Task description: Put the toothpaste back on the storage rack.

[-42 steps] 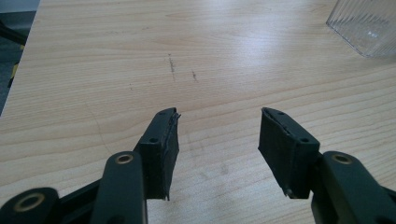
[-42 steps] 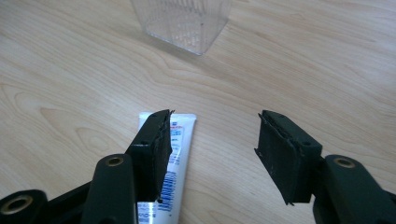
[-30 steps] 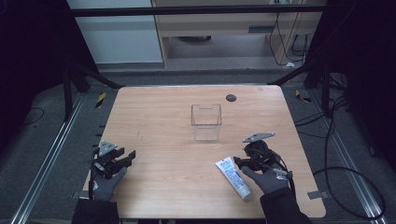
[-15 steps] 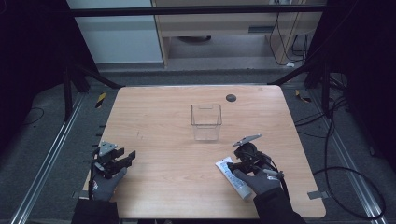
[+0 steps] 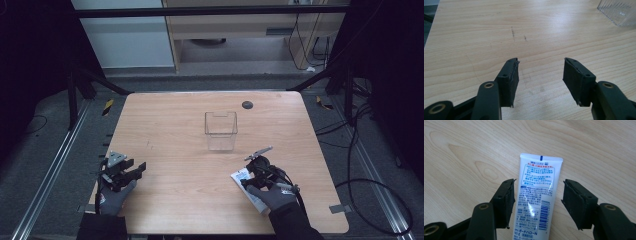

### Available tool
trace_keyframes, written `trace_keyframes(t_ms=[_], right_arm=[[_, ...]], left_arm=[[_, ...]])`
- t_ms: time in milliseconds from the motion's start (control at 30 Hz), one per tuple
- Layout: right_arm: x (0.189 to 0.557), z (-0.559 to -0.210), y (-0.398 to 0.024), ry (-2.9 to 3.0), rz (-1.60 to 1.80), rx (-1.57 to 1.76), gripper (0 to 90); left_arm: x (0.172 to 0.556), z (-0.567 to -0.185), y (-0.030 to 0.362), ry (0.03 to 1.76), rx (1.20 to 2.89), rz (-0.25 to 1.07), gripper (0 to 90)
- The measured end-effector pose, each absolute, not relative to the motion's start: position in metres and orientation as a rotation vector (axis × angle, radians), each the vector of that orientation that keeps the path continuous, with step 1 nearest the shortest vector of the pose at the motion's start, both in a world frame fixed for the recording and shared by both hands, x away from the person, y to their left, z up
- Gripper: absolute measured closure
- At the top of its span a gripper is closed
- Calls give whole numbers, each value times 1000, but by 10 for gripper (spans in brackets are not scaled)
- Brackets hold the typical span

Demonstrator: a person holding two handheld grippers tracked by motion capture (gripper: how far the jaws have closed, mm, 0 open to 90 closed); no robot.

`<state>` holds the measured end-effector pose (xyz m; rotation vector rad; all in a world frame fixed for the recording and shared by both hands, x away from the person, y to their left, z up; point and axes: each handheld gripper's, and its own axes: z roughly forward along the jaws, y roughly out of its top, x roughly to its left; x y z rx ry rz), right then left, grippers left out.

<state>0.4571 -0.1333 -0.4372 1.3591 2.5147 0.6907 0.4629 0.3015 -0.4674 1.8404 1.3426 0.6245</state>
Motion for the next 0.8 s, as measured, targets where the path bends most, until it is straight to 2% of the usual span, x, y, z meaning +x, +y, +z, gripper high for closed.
trace_keyframes(t_ms=[800], right_arm=[[463,-461,-130,2582,581,1397,397]], left_arm=[[464,-468,301,1341,1849,620,443]])
